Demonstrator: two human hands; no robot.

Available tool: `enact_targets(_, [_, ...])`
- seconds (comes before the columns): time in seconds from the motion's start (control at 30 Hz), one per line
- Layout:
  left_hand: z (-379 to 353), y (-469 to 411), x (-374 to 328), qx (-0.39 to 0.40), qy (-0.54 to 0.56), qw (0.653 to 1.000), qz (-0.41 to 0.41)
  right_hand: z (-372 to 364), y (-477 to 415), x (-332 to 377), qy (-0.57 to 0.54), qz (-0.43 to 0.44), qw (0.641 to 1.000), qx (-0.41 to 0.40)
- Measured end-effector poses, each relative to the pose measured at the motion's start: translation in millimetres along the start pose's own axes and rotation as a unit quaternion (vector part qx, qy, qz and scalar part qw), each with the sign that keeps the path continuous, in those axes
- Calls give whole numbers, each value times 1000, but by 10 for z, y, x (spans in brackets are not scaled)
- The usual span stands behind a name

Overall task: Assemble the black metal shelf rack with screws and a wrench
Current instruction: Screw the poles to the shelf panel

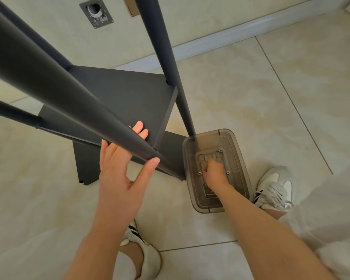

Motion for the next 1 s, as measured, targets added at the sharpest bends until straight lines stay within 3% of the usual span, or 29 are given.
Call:
enact_targets(0.2, [0, 2, -12, -1, 5, 1000, 3, 250, -163, 37, -93, 14, 996, -4])
enact_targets(0.6, [18, -20, 19, 1, 10, 1000, -3, 998, -544, 47, 21, 31, 998, -46])
enact_targets(1.0, [116, -198, -1, 10, -9, 1000, -16, 1203, -488, 127, -61, 30, 990, -125])
Point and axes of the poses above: each hand's wrist, its own y-axis away from the middle knuckle, its own z-axis out of the back of the hand, x = y × z, the point moved 2 cm from there along -y, towards the middle knuckle, and after that the axes turned 1 degree about z, right-handed, at the moved point
